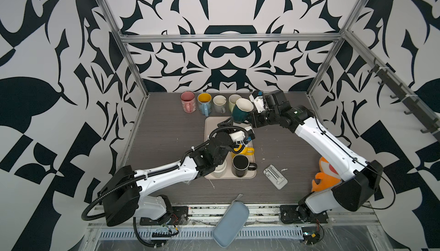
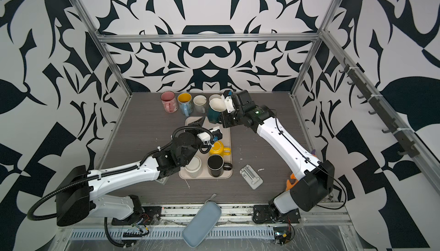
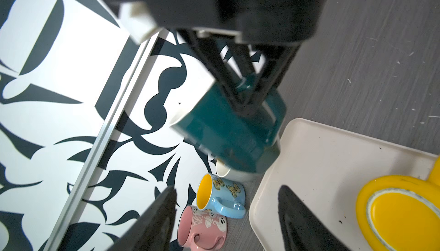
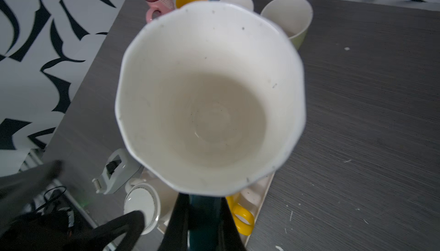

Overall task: Turn the mug right side up
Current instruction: Place the mug at the top-center of the table.

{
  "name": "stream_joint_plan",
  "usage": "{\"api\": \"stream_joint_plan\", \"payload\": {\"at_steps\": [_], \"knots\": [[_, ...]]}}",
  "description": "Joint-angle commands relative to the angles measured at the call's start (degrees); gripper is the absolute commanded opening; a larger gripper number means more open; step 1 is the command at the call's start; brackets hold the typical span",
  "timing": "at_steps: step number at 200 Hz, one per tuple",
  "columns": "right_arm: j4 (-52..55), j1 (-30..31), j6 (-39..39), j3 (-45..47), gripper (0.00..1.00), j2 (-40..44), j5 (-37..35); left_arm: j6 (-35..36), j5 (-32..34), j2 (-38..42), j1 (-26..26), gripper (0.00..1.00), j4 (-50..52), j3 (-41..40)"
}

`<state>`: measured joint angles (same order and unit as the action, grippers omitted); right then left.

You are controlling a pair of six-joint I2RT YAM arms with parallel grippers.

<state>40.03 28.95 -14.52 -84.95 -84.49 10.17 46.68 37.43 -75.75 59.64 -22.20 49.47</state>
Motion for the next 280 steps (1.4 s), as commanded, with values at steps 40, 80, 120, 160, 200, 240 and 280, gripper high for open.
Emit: {"api": "stream_joint_plan", "payload": {"at_steps": [40, 80, 120, 160, 200, 240, 280], "knots": [[-7.0, -0.8, 1.3, -1.3, 0.0, 0.0, -19.5, -28.5, -2.4, 1.3, -9.5, 0.83, 19.0, 8.2], [-9.7, -1.9, 2.8, -3.1, 0.0, -5.2, -24.2, -45.2, -9.8, -1.5, -16.4, 0.84, 30.3, 14.8], [-14.4, -5.1, 1.4, -3.7, 0.0, -10.9, -21.8, -56.9, -18.5, -2.4, -22.3, 0.89, 34.7, 16.9], [-19.6, -7.6, -0.3, -4.5, 0.0, -15.7, -19.0, -65.6, -26.0, 0.0, -26.7, 0.98, 32.7, 14.1], [-21.8, -8.8, -1.7, -7.9, 0.0, -21.3, -16.8, -72.2, -32.1, 2.0, -30.0, 1.0, 29.3, 11.4], [-22.1, -9.2, -2.2, -12.6, 0.0, -26.7, -15.5, -74.6, -35.2, 1.2, -31.7, 1.0, 29.2, 11.4], [-20.9, -9.4, -2.3, -16.8, 0.0, -31.0, -15.4, -75.6, -36.3, 0.5, -32.1, 1.0, 28.8, 11.1]]}}
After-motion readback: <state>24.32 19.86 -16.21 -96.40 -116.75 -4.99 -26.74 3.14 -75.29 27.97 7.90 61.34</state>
